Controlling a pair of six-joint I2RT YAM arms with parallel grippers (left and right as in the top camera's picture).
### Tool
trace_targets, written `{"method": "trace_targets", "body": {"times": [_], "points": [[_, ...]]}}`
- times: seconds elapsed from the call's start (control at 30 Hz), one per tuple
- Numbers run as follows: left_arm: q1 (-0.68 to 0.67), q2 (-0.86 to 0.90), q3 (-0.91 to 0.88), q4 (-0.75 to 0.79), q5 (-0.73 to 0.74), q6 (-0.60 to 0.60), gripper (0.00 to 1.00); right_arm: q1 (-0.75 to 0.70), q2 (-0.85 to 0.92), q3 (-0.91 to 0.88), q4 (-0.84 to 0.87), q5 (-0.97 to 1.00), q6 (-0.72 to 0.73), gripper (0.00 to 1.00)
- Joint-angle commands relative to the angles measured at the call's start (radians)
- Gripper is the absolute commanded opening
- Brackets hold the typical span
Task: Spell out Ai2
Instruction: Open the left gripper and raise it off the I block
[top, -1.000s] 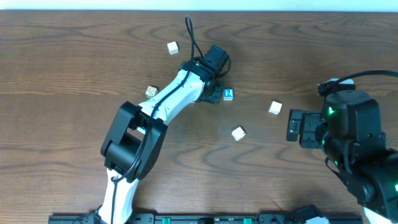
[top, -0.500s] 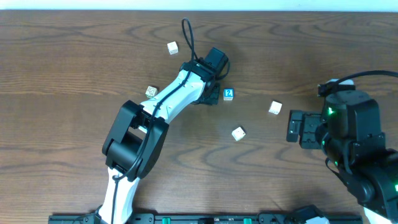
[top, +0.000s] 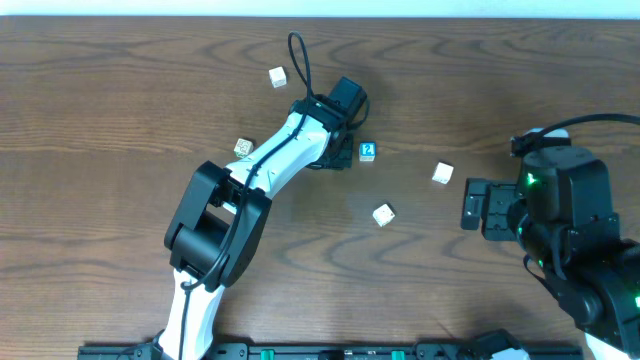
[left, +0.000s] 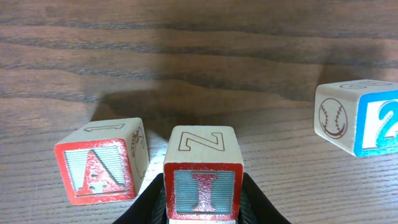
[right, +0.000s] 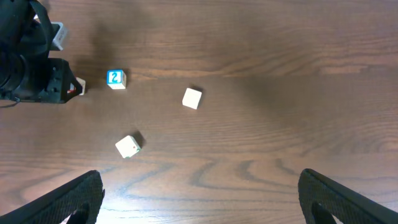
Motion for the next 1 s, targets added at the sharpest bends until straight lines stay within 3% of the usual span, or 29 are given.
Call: {"method": "trace_targets", "body": {"times": [0.0, 0.43, 0.77, 0.97], "points": [[-0.003, 0.019, 0.024, -0.007, 0.003, -0.008, 0.27, -0.001, -0.005, 0.009, -0.004, 0.018, 0.017, 0.99], [-0.003, 0.019, 0.024, -0.006, 0.003, -0.012, 0.36, -0.001, -0.005, 0.009, -0.004, 0.019, 0.017, 0.99], [-0.003, 0.019, 0.024, 0.001, 0.003, -0.012, 0.38, -0.001, -0.005, 0.009, -0.004, 0.029, 0.017, 0.99], [-0.002, 0.018, 0.03, 0.032, 0.001, -0.011, 0.45, -0.001, -0.005, 0.009, -0.004, 0.03, 0.017, 0.99]]}}
